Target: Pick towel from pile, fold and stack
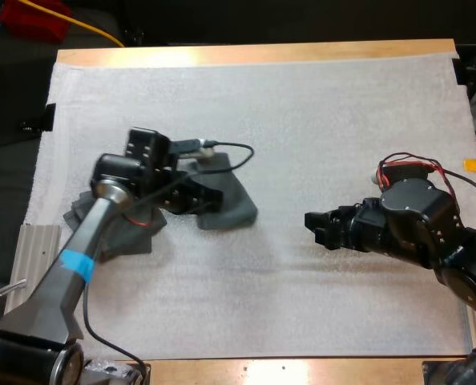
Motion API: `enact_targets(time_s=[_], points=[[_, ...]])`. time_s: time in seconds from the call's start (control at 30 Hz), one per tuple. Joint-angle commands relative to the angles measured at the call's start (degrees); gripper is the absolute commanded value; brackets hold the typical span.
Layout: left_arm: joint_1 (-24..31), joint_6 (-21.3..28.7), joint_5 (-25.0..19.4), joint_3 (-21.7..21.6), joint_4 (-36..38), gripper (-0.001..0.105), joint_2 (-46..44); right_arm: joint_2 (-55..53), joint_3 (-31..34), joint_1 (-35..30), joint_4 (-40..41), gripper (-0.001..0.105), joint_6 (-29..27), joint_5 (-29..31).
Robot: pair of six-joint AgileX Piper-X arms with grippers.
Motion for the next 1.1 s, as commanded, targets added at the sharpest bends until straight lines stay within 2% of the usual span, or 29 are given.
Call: enact_targets(time_s=[0.0, 0.17, 0.4, 0.6, 0.73, 0.87, 1.07], points=[[1.1, 1.5, -1.7, -1.1, 1.5, 0.000, -0.9, -0.5, -0.4, 0.2, -0.9, 0.063, 0.0, -0.5], [5.9, 7.0, -9.7, -5.3, 9.0, 0.000, -1.0, -0.5, -0.4, 0.2, -1.0, 0.063, 0.0, -1.5], [11.9, 8.3, -10.7, -7.4, 13.3, 0.000, -1.0, -0.5, -0.4, 0.2, -1.0, 0.063, 0.0, -1.7], [17.0, 8.9, -16.5, -7.3, 15.8, 0.000, -1.0, -0.5, -0.4, 0.2, -0.6, 0.063, 0.0, -1.7], [20.3, 8.9, -19.0, -5.6, 16.1, 0.000, -1.0, -0.5, -0.4, 0.2, -0.6, 0.063, 0.0, -1.7], [23.4, 9.2, -20.0, -1.3, 16.0, 0.000, -1.0, -0.5, -0.4, 0.2, -0.6, 0.063, 0.0, -1.7], [24.5, 9.5, -24.0, 3.6, 14.5, 0.002, -1.0, -0.5, -0.4, 0.2, -0.6, 0.063, 0.0, -1.7]])
